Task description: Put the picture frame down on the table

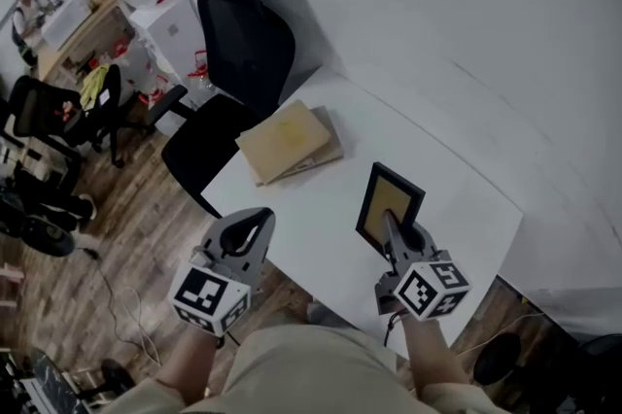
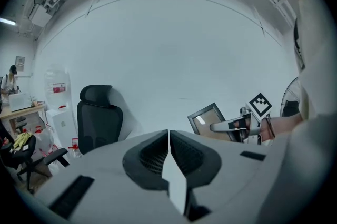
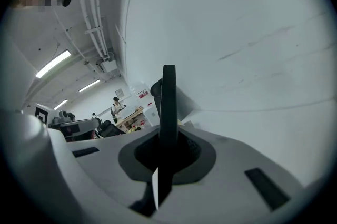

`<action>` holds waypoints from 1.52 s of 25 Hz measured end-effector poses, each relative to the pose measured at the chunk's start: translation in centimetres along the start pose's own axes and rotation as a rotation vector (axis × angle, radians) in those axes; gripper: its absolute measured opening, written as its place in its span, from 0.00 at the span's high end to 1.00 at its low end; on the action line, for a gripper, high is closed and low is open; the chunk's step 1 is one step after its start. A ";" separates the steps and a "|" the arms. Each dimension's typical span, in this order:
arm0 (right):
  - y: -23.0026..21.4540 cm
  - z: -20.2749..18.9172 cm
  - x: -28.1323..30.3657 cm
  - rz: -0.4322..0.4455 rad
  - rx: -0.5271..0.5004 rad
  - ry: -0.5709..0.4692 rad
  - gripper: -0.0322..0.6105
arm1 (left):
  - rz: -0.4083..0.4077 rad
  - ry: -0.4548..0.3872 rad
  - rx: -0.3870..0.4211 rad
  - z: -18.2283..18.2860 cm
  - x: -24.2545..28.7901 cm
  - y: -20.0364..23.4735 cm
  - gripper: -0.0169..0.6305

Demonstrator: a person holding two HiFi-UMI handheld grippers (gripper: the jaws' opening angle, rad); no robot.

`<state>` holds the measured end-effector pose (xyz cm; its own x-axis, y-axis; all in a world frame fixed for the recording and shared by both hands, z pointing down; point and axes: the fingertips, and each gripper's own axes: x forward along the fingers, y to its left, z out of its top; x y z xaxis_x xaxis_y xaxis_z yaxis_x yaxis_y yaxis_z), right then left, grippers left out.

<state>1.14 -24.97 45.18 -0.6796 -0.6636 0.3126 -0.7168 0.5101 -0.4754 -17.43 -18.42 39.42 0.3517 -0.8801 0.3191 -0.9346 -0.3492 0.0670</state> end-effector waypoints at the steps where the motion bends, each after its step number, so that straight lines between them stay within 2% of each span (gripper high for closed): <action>1: -0.6 -0.3 0.2 0.001 0.028 0.009 0.90 | -0.006 0.012 -0.003 0.0 0.6 -0.1 0.93; 5: -3.1 -1.3 1.3 -0.014 0.093 0.036 0.90 | -0.037 0.051 0.017 -0.6 3.1 -0.6 0.93; 11: -5.9 -3.6 2.4 -0.035 0.284 0.073 0.90 | -0.078 0.073 0.069 -1.4 6.2 -0.8 0.93; 15: -6.7 -4.8 3.7 -0.056 0.348 0.089 0.90 | -0.106 0.103 0.086 -2.2 8.2 0.1 0.93; 20: -7.5 -5.4 5.4 -0.097 0.399 0.083 0.90 | -0.161 0.153 0.065 -3.7 10.2 1.4 0.93; 32: -8.2 -8.6 9.4 -0.213 0.480 0.095 0.90 | -0.313 0.239 0.104 -6.6 14.9 5.2 0.93; 38: -9.7 -10.7 11.5 -0.298 0.537 0.089 0.90 | -0.423 0.283 0.135 -8.8 17.2 5.2 0.93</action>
<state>-1.34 -31.67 62.17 -0.4891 -0.6753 0.5520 -0.7147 -0.0524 -0.6974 -16.75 -32.50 53.59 0.6514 -0.5387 0.5344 -0.6924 -0.7100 0.1283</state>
